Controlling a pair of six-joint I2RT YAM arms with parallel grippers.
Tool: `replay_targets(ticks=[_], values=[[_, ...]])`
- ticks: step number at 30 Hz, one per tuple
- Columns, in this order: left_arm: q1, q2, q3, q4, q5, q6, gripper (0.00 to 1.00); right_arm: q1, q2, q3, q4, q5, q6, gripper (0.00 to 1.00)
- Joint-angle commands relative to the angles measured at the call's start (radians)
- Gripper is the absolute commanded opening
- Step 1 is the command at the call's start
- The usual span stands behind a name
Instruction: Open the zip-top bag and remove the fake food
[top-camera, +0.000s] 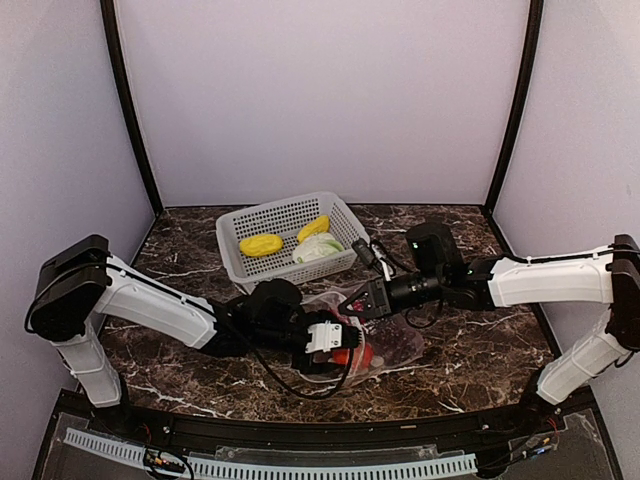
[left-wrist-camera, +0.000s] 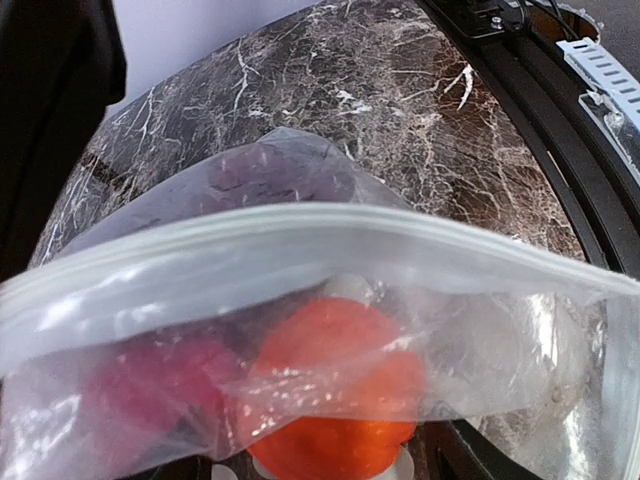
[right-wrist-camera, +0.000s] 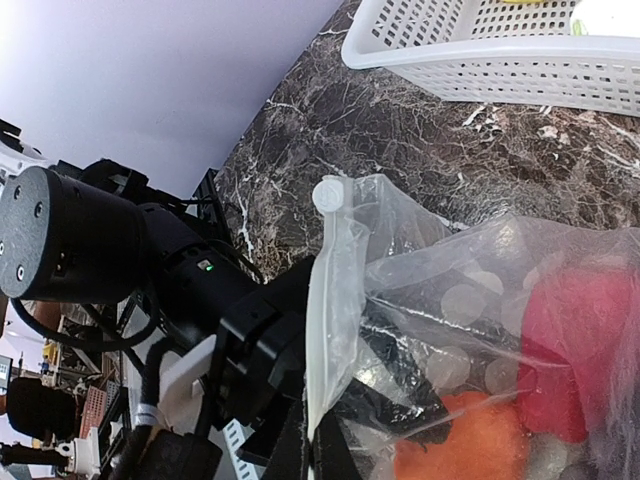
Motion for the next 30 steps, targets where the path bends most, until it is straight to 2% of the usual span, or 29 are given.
replay_targets(ticks=[1, 12, 20, 23, 28, 30], values=[[-0.023, 0.045, 0.054, -0.015, -0.008, 0.082, 0.73, 0.010, -0.003, 0.000, 0.032, 0.005, 0.006, 0.00], [-0.027, 0.175, 0.142, -0.117, -0.019, 0.123, 0.74, 0.010, 0.000, -0.007, 0.040, 0.003, 0.008, 0.00], [-0.027, 0.209, 0.135, -0.100, -0.031, 0.104, 0.74, 0.009, -0.004, -0.012, 0.043, 0.003, 0.008, 0.00], [-0.027, 0.205, 0.142, -0.103, -0.045, 0.105, 0.67, 0.009, -0.008, -0.012, 0.036, 0.008, 0.005, 0.00], [-0.027, 0.107, 0.113, -0.128, -0.063, 0.101, 0.46, 0.005, -0.024, -0.017, 0.018, 0.020, -0.006, 0.00], [-0.027, 0.050, 0.086, -0.146, -0.072, 0.093, 0.44, 0.001, -0.033, -0.029, 0.022, 0.023, -0.006, 0.00]])
